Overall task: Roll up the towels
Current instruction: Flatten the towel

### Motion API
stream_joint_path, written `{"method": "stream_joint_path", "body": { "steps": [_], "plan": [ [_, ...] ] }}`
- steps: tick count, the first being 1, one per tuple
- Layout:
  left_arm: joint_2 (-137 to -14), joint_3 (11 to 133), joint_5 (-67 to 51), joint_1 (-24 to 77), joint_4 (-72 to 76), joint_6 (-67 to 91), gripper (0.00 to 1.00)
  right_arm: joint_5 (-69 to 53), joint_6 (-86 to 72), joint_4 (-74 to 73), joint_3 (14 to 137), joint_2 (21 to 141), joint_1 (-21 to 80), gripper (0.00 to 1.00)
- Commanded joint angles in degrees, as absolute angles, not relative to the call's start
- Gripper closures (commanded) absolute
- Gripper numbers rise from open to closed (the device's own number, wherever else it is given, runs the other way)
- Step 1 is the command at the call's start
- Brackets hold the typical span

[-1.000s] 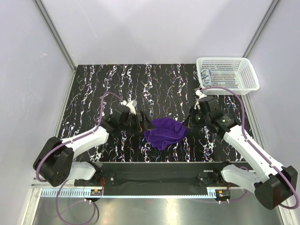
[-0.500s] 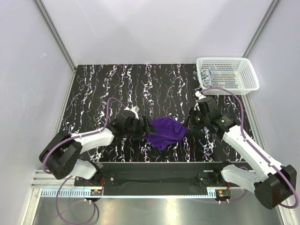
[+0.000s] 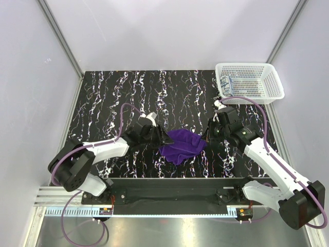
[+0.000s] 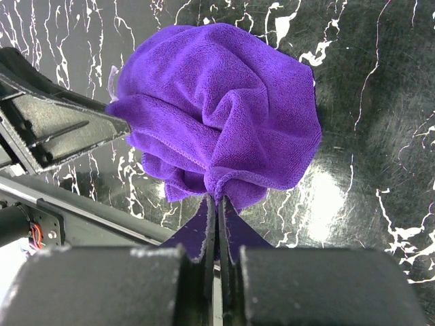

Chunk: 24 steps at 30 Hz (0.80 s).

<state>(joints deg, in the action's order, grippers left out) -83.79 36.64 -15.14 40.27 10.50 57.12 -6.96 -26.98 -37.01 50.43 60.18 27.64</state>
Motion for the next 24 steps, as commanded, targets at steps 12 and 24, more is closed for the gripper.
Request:
{"method": "stream_joint_path", "body": {
  "steps": [12,24],
  "plan": [
    [-82.02,42.52,-13.29,40.08,6.46,53.27,1.0,-5.28,-27.07,-33.84,51.93,61.78,27.77,1.0],
    [-90.57,88.34,-19.57,16.55,-20.29,39.46,1.0,-8.25,-20.75,-42.17,103.34,97.88,17.5,1.0]
  ]
}}
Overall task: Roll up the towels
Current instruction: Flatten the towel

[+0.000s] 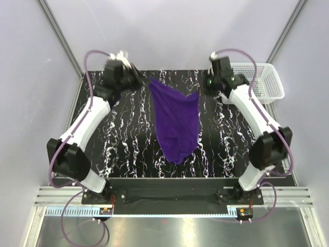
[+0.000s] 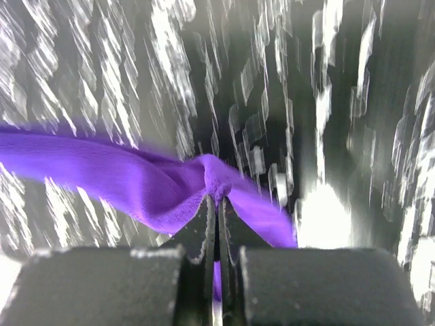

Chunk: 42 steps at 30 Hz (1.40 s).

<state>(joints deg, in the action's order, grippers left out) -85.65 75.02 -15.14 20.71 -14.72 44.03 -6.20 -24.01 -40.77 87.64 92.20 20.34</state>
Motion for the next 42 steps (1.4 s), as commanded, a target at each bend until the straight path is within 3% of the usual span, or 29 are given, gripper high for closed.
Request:
{"method": "stream_joint_path", "body": {
  "steps": [1,6,8,10,11,17,20,25,29,37,42],
  "plan": [
    [-92.88,92.68,-21.25,15.57,-20.65,39.38,1.0,-9.57,-20.13,-43.75,109.01,100.96,16.36,1.0],
    [-103.09,125.17,-24.69,13.01,-31.19,35.08,1.0,-11.51,-16.44,-56.76,147.65,117.06,16.17,1.0],
    [-102.22,128.92,-24.52,12.66,-31.9,33.84,1.0,-12.48,-16.26,-56.26,150.46,115.77,16.08,1.0],
    [-98.98,127.37,-25.66,11.43,-31.47,34.1,1.0,-13.53,-16.61,-53.54,142.95,108.86,16.17,1.0],
    [-97.49,125.53,-26.53,10.99,-31.12,34.45,1.0,-14.06,-17.31,-49.26,133.17,105.94,16.17,1.0],
    [-77.11,93.93,-29.0,10.72,-23.47,32.88,1.0,-21.09,-21.44,-34.21,97.45,82.03,17.22,1.0],
    [-66.21,84.24,-29.27,10.72,-22.67,32.08,1.0,-18.47,-20.31,-33.66,89.24,72.45,22.57,1.0],
    [-57.83,83.75,-27.42,10.63,-29.78,31.2,1.0,-17.32,-22.94,-31.81,84.81,62.41,25.31,1.0],
    [-61.42,92.09,-29.44,10.63,-30.32,31.73,1.0,-13.82,-19.17,-31.9,93.05,63.54,25.22,1.0],
    [-78.45,119.32,-29.71,10.46,-32.96,32.33,1.0,-6.25,-11.17,-40.24,123.61,81.98,25.14,1.0],
    [-86.3,120.59,-31.11,9.23,-26.64,34.89,1.0,-5.27,-9.4,-44.12,136.83,96.82,24.44,1.0]
  ]
}}
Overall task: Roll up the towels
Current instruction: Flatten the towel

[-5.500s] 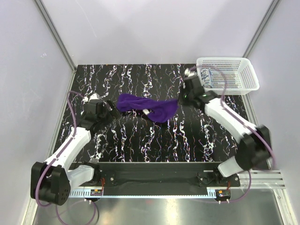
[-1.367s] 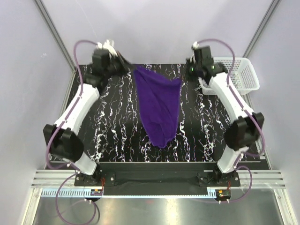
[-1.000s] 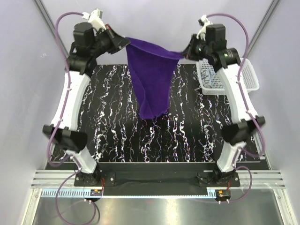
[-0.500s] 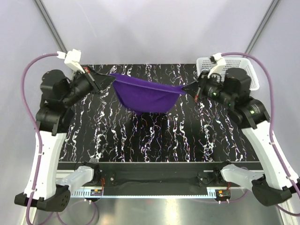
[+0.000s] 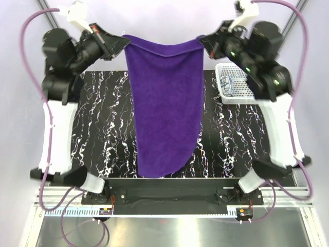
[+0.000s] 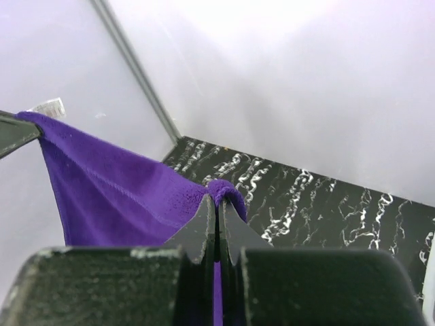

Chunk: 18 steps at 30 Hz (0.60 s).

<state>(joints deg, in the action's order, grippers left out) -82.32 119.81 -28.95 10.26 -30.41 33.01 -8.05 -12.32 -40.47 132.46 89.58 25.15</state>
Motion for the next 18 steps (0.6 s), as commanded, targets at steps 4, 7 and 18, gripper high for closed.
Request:
{"method": "stream_joint_path", "body": {
  "steps": [4,7,18],
  "plan": [
    [-93.33,124.08,-34.97,6.86,-21.54,38.66,1.0,-7.82,-11.77,-42.81,141.58,103.0,22.07,1.0],
    [-100.96,132.58,-38.49,4.75,-19.51,41.91,1.0,-9.75,-12.83,-43.06,147.97,106.87,20.22,1.0],
    [-83.87,112.63,-45.0,0.35,-13.36,44.3,1.0,-17.22,-15.37,-37.27,126.87,87.15,19.51,1.0]
  ]
}}
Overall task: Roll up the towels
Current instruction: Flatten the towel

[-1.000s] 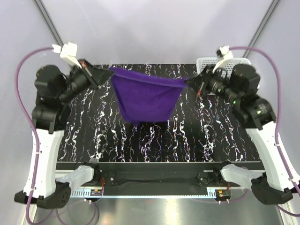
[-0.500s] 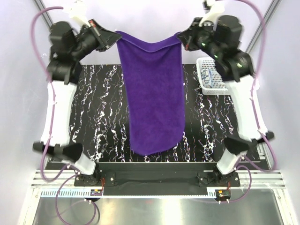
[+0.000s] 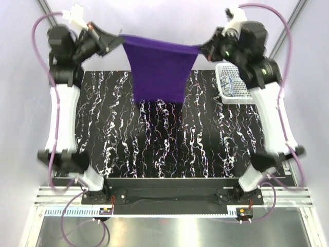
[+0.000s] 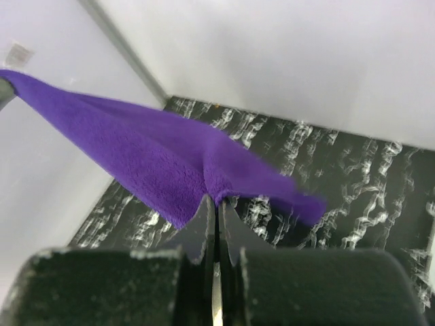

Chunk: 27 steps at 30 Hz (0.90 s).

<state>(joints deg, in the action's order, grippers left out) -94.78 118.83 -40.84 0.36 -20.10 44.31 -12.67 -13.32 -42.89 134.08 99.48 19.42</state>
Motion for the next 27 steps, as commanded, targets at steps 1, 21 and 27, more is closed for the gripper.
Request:
{"method": "stream_joint_path", "body": {
  "steps": [1,21,27],
  "plan": [
    [-78.8,105.02,-45.09,0.26,-13.62,42.99,1.0,-18.36,-17.3,-34.57,117.86,84.4,19.51,1.0],
    [-27.78,35.31,-37.28,1.5,-39.99,34.72,0.42,-20.65,-38.14,-36.9,39.82,44.13,21.09,1.0],
    [-35.83,46.48,-30.06,1.49,-35.18,32.61,0.09,-20.65,-38.75,-43.5,38.33,41.93,21.88,1.0]
  ]
}}
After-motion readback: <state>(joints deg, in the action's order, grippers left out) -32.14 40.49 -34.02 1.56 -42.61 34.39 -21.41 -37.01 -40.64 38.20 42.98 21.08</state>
